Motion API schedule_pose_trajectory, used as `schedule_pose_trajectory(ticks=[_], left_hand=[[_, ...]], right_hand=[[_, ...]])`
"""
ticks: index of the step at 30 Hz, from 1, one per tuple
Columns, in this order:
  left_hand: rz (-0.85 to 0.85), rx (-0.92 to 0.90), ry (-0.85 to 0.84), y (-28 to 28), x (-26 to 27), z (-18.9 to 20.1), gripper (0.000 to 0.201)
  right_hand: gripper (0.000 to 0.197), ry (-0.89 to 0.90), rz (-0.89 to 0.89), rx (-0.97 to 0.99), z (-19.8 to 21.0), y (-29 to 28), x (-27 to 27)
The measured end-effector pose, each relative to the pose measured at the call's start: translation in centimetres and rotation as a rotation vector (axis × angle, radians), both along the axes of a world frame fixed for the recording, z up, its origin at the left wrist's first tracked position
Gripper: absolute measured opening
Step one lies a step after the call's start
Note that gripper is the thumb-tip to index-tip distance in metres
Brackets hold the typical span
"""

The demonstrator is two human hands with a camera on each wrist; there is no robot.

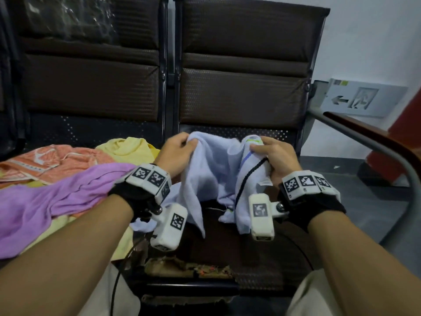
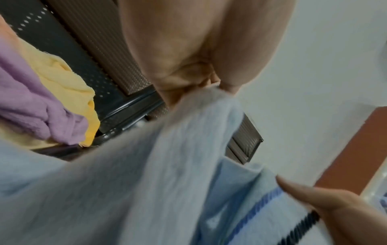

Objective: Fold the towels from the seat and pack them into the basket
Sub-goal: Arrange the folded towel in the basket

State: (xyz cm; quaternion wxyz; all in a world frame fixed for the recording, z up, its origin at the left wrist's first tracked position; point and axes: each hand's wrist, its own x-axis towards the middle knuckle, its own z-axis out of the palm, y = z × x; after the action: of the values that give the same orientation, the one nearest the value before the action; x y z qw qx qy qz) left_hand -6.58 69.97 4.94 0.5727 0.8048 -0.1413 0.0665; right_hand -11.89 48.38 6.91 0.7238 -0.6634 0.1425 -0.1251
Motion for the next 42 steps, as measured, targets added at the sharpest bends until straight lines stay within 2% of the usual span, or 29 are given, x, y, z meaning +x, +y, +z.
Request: schedule_pose_trajectory(ticks=[2, 5, 6, 8, 12, 15, 17, 20, 21, 23, 25, 26, 30, 32, 34, 36, 38, 40, 42], left_hand=[[0.003, 0.005, -0.043, 0.4, 0.1, 0.4, 0.019], [-0.049, 0.063, -0.077, 0.5, 0.3, 0.7, 0.017], [-0.071, 0.066, -0.07, 0.4, 0.3, 0.7, 0.017], [-0.143, 0.026, -0.027, 0.3, 0.2, 0.7, 0.015], [-0.38, -0.058, 0.127, 0.3, -0.2, 1.0, 0.018], [-0.406, -0.006, 0.093, 0.4, -0.4, 1.0, 0.013], [-0.398, -0.001, 0.072, 0.6, -0.6, 0.9, 0.01], [-0.374, 0.017, 0.09, 1.1, -0.4, 0.7, 0.039], [-0.36, 0.071, 0.084, 1.4, -0.4, 0.5, 0.042], [-0.326, 0.208, 0.05, 1.7, -0.4, -0.1, 0.028], [-0.283, 0.3, 0.05, 2.1, -0.5, -0.6, 0.007], [-0.262, 0.334, 0.068, 2.4, -0.5, -0.8, 0.009], [-0.247, 0.522, 0.197, 3.5, -0.6, -1.4, 0.022], [-0.228, 0.665, 0.249, 3.8, -0.9, -1.5, 0.023], [-0.155, 0.732, 0.268, 3.9, -1.2, -1.2, 0.025], [-0.063, 0.816, 0.182, 3.8, -1.5, -0.5, 0.028], [0.008, 0.898, 0.033, 3.9, -1.7, 0.0, 0.028], [0.053, 0.888, -0.075, 4.0, -1.8, 0.5, 0.024], [0.078, 0.818, -0.114, 4.1, -1.5, 0.9, 0.022]], right_hand=[[0.018, 0.0, 0.022, -0.28, -0.8, 0.1, 0.2], [0.017, -0.112, 0.15, -0.842, -1.2, 1.4, 0.7], [0.018, -0.145, 0.185, -0.961, -1.2, 1.9, 0.7], [0.02, -0.178, 0.225, -1.036, -1.2, 2.9, 1.0], [0.036, -0.179, 0.416, -0.92, -1.2, 4.7, 1.9], [0.02, -0.184, 0.509, -0.838, -1.5, 5.1, 2.6], [0.016, -0.154, 0.449, -0.756, -1.5, 4.9, 3.0], [0.018, -0.146, 0.335, -0.524, -1.0, 4.7, 3.2], [0.023, -0.147, 0.29, -0.483, -0.6, 4.6, 3.3], [0.033, -0.166, 0.209, -0.442, 0.3, 4.2, 3.5], [0.031, -0.163, 0.129, -0.363, 0.9, 3.7, 3.5], [0.029, -0.148, 0.085, -0.326, 1.0, 3.6, 3.5], [0.023, -0.095, -0.039, -0.339, 0.4, 3.3, 3.1], [0.024, -0.061, -0.047, -0.348, 0.2, 3.5, 3.0], [0.019, -0.021, -0.041, -0.37, 0.1, 3.7, 2.8], [0.018, 0.056, -0.021, -0.399, -0.2, 3.7, 2.5], [0.03, 0.155, 0.045, -0.422, -0.5, 3.9, 1.8], [0.033, 0.205, 0.168, -0.449, -0.5, 4.4, 1.0], [0.025, 0.185, 0.264, -0.491, -0.4, 4.8, 0.5]])
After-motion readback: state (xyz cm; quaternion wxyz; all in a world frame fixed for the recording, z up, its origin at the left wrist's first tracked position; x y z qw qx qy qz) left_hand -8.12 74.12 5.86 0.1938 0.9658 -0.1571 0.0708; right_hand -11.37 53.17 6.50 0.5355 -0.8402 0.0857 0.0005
